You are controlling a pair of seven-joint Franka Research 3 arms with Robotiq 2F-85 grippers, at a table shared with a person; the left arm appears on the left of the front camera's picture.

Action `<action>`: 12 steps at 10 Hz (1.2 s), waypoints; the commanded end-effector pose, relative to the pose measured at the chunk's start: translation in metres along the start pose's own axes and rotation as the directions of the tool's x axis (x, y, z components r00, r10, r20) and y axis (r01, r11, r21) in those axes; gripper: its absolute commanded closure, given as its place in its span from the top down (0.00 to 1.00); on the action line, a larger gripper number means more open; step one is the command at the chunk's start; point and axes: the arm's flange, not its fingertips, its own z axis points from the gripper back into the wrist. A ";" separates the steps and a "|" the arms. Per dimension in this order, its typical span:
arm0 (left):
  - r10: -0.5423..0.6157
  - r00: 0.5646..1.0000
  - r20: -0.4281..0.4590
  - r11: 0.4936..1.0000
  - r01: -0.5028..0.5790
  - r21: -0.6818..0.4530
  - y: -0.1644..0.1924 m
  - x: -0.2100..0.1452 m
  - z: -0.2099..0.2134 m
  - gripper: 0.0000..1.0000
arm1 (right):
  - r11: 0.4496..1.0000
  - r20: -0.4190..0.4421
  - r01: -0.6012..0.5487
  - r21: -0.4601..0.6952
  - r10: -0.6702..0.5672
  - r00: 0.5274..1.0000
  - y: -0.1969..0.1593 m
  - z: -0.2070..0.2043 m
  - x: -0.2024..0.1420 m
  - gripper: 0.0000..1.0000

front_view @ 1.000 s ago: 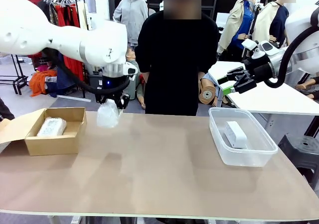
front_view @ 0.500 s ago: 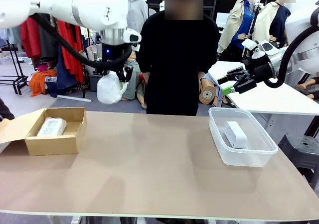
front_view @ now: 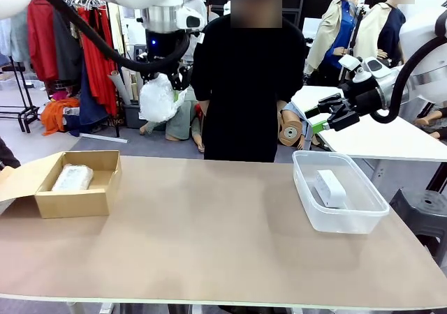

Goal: Separate and place wrapped and unwrapped clocks.
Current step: Pick up the Digital clock indicated by the person.

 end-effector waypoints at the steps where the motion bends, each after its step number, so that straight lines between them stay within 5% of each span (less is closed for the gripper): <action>1: -0.030 0.999 0.040 0.998 0.028 0.056 -0.005 -0.001 0.014 0.00 | 1.000 -0.001 -0.003 -0.001 0.003 1.000 0.000 0.001 0.001 1.00; 12: -0.034 0.998 0.059 0.998 0.031 0.046 -0.012 -0.003 0.023 0.00 | 1.000 -0.001 -0.003 -0.001 0.003 1.000 0.000 0.001 0.001 1.00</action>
